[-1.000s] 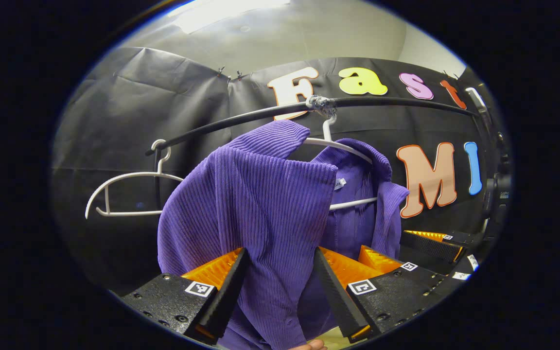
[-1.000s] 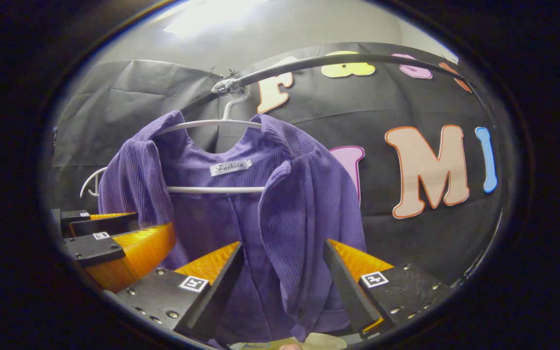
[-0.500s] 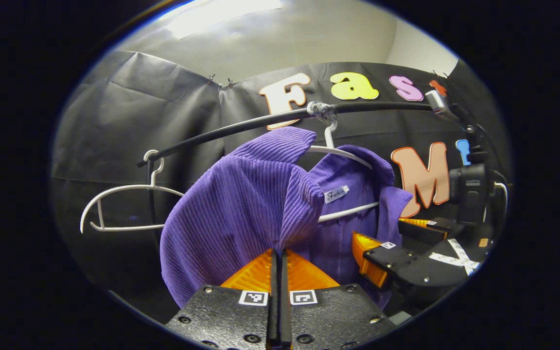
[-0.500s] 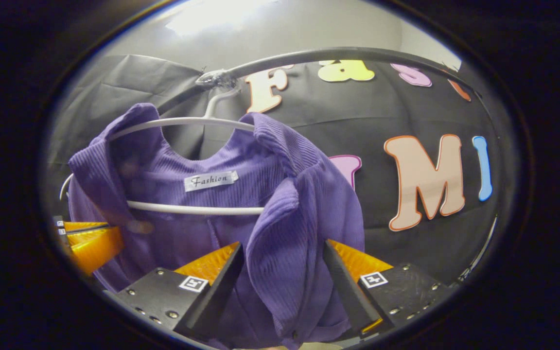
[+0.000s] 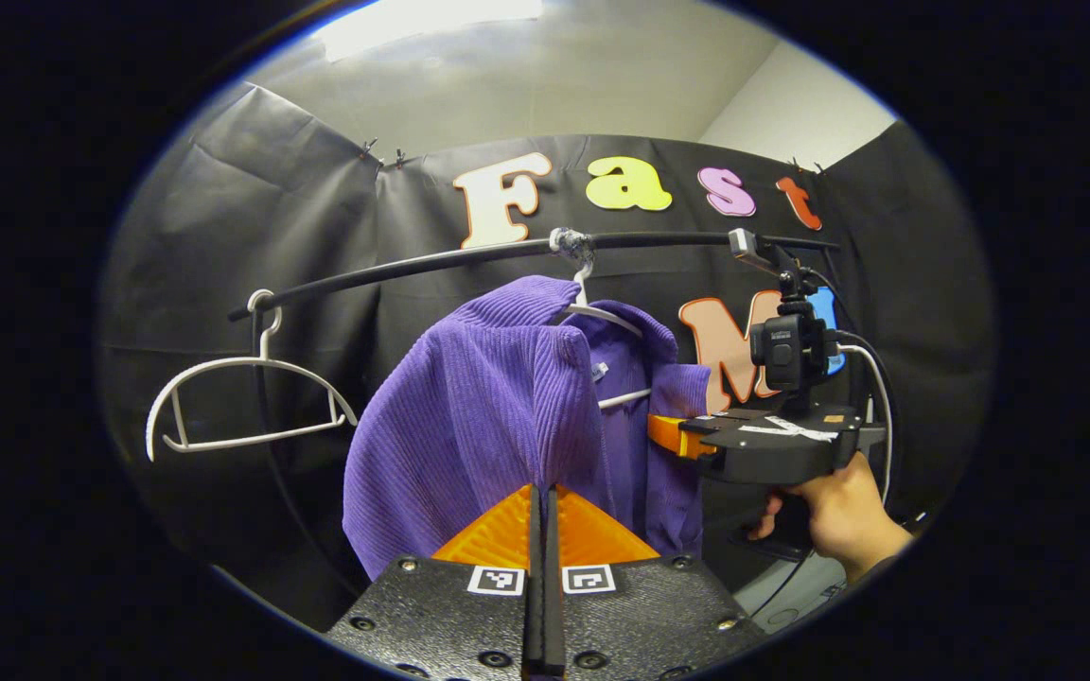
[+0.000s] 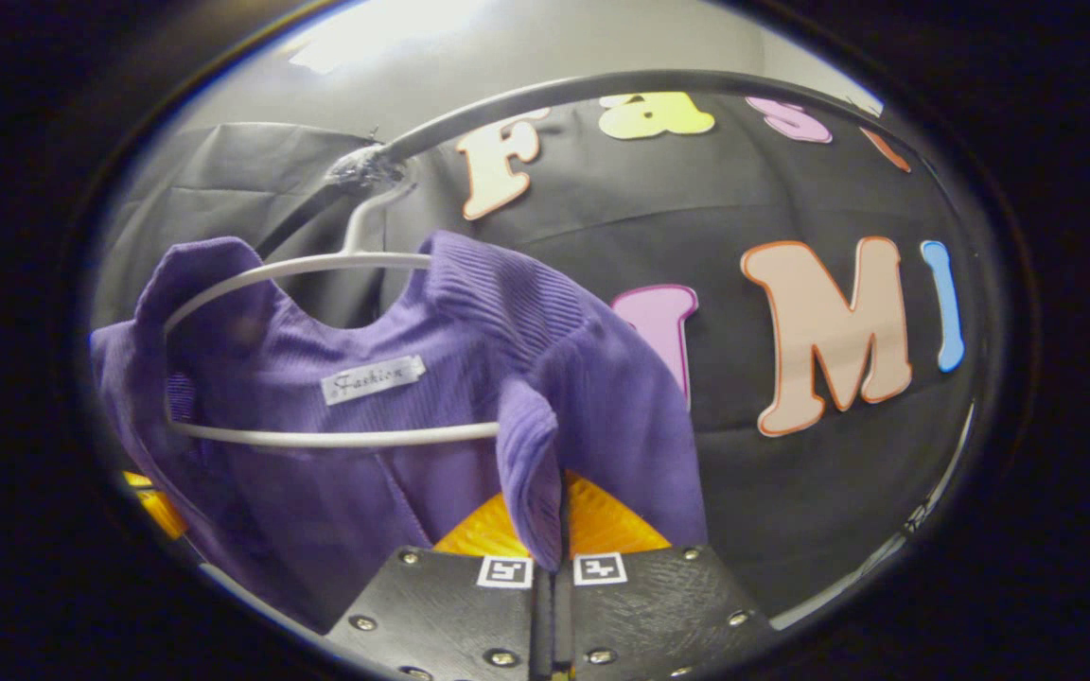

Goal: Grasp the clothes on the hanger with both hands and then place them into the laundry hamper below.

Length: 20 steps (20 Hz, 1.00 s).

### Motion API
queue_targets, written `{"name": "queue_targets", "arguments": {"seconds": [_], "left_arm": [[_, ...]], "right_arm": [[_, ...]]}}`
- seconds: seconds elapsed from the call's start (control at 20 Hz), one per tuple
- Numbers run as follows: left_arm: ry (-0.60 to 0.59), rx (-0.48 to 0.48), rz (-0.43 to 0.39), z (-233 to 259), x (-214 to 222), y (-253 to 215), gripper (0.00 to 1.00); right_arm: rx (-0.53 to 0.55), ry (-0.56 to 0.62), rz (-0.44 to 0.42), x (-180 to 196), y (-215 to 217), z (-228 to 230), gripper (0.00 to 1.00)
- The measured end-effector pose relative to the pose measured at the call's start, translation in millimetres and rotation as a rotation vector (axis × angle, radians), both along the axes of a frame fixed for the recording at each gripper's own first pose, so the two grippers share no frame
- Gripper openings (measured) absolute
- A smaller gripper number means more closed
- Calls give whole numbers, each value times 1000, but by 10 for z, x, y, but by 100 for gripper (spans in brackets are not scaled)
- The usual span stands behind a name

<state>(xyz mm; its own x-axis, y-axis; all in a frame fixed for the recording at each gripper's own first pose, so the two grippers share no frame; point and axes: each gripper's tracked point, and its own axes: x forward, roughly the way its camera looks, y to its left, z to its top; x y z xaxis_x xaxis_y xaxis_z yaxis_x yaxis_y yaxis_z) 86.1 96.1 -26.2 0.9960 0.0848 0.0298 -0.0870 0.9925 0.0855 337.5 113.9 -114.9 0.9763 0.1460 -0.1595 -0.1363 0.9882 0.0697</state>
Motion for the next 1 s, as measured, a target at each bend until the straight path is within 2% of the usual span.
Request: {"name": "queue_targets", "arguments": {"seconds": [0.05,0.15,0.3,0.45,0.65,0.75,0.9,1.0], "left_arm": [[3,-19,-26,16,-58,-4,0],[11,-40,-77,68,-206,43,0],[-11,-90,-138,167,-425,135,0],[-46,-63,-108,306,-556,372,0],[-85,-29,-67,572,-664,611,0],[-119,-3,-10,727,-649,823,2],[-230,57,149,1092,-618,1300,0],[-220,21,142,1104,-533,1334,1]], "right_arm": [[24,19,12,-58,8,7,7],[39,43,-9,-123,-60,41,0],[18,18,-74,-184,-273,172,2],[-49,-28,-181,-229,-551,323,1],[-143,-94,-262,-287,-695,559,2],[-168,-131,-293,-284,-724,670,2],[-202,-184,-335,-207,-772,806,1],[-205,-212,-345,-161,-730,894,1]]}}
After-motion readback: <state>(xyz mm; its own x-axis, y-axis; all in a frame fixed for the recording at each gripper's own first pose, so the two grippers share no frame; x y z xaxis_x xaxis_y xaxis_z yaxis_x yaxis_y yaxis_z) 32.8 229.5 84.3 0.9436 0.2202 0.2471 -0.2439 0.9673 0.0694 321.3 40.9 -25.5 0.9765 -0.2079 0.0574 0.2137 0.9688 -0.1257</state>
